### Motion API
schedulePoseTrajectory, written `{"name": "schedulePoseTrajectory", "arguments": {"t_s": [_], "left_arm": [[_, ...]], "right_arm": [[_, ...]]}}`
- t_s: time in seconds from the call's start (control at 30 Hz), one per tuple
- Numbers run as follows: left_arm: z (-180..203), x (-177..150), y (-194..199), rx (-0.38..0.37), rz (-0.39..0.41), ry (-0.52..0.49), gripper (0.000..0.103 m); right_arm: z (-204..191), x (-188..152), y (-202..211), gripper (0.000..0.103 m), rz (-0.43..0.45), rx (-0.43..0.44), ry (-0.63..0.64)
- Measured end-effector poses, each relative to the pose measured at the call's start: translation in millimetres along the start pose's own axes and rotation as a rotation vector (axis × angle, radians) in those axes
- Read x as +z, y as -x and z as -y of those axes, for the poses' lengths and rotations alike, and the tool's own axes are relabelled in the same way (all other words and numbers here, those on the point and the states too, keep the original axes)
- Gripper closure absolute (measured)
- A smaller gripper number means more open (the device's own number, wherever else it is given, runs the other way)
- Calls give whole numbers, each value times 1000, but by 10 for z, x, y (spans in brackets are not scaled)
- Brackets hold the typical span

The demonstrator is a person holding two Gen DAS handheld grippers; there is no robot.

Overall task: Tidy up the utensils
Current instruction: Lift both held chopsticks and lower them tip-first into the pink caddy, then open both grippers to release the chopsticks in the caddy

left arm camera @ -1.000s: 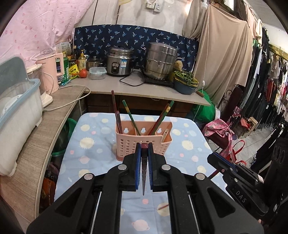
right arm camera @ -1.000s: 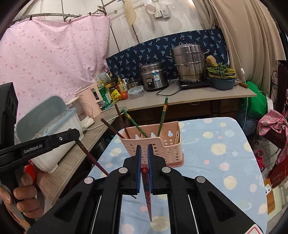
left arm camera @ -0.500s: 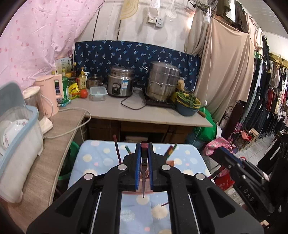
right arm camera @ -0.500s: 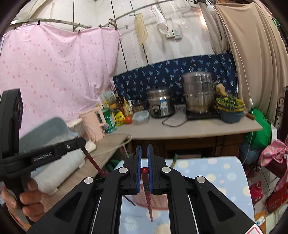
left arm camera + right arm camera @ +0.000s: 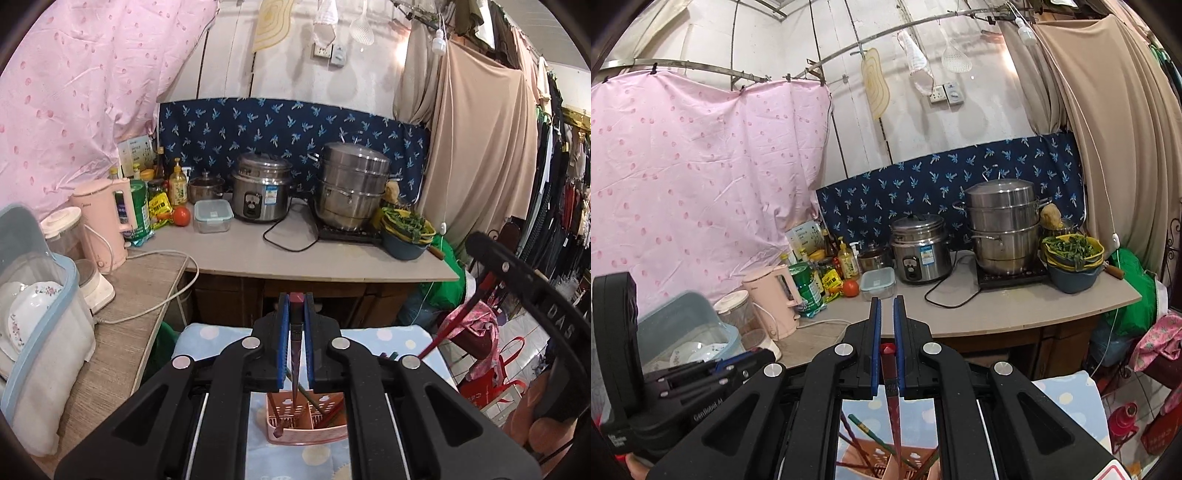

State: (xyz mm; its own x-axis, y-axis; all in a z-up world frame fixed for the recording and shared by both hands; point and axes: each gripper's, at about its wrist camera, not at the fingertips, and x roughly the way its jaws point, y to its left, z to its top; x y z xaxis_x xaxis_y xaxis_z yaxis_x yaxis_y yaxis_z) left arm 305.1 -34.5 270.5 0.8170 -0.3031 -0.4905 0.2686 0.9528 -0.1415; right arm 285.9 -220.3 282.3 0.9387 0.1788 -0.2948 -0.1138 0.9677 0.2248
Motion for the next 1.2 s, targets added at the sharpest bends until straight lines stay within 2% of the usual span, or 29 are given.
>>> {"name": "schedulePoseTrajectory", "arguments": {"t_s": [0.27, 0.47, 0.5, 0.57, 0.6, 0.63, 0.73, 0.97, 1.2], "left_arm": [[-54, -247, -435, 0, -94, 10, 96], [-66, -391, -641, 1, -138, 22, 96], [-68, -404, -654, 3, -136, 27, 94], [-95, -431, -656, 9, -130, 37, 76], [-103, -442, -638, 16, -120, 39, 63], [-108, -447, -617, 24, -111, 39, 56], [-116, -466, -554, 43, -95, 35, 53], [-140, -523, -447, 52, -105, 44, 52], [-85, -679, -268, 89, -105, 11, 47]], "right_arm": [[101, -523, -481, 96, -126, -18, -10], [164, -801, -666, 96, -192, -36, -5], [174, -817, -675, 96, -194, -39, -7], [191, -830, -653, 90, -194, -46, -10], [204, -830, -630, 88, -191, -46, -12], [214, -828, -603, 84, -186, -49, -15], [239, -817, -511, 71, -172, -55, -21], [261, -864, -289, 66, -171, -70, -17], [274, -1038, -46, 65, -199, -75, -27]]}}
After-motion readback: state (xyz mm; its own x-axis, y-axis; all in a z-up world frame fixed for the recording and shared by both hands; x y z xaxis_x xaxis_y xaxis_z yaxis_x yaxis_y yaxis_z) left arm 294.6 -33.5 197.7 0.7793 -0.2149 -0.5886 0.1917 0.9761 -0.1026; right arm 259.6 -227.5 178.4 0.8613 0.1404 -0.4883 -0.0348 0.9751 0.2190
